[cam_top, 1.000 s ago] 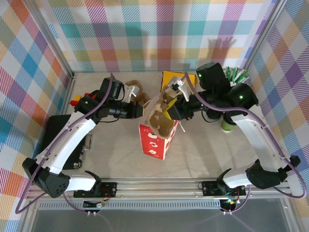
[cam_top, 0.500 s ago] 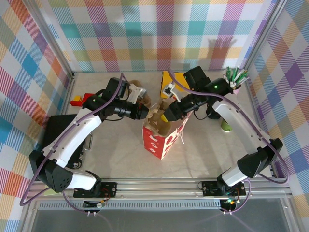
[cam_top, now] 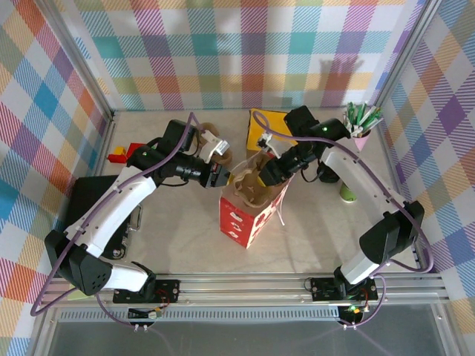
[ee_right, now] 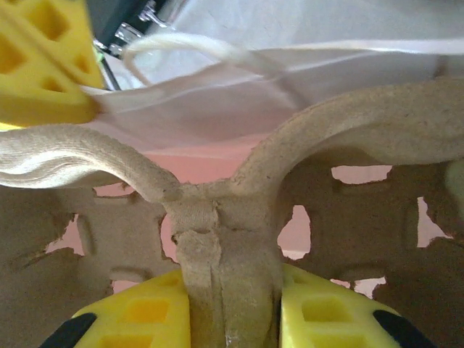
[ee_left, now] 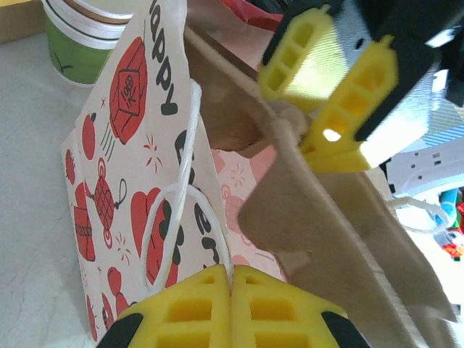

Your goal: Pack the takeout coffee

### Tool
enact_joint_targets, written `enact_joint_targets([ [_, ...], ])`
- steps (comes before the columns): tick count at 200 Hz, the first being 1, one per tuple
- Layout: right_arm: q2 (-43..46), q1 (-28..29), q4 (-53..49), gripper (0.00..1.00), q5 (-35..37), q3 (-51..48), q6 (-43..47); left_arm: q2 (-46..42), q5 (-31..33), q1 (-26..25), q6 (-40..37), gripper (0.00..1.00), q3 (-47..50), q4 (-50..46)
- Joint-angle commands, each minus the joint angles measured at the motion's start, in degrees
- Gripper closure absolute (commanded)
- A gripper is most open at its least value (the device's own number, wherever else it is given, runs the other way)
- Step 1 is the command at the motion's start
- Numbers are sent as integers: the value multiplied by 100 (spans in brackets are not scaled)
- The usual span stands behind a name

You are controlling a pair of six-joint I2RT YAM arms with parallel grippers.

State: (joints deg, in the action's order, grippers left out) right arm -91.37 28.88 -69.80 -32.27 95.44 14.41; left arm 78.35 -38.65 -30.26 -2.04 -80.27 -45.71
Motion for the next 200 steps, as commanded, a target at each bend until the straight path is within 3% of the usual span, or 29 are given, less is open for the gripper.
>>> enact_joint_targets([
  [1,-74,25,-23,73,331,-99,19,-24,-316,-15,-294,100,81,-114],
  [110,98,838,690,74,2219,-883,108,-62,-58,-15,-9,100,246,271],
  [200,-11,1261,842,70,2852,-1193,396,-307,507,-15,538,100,684,893],
])
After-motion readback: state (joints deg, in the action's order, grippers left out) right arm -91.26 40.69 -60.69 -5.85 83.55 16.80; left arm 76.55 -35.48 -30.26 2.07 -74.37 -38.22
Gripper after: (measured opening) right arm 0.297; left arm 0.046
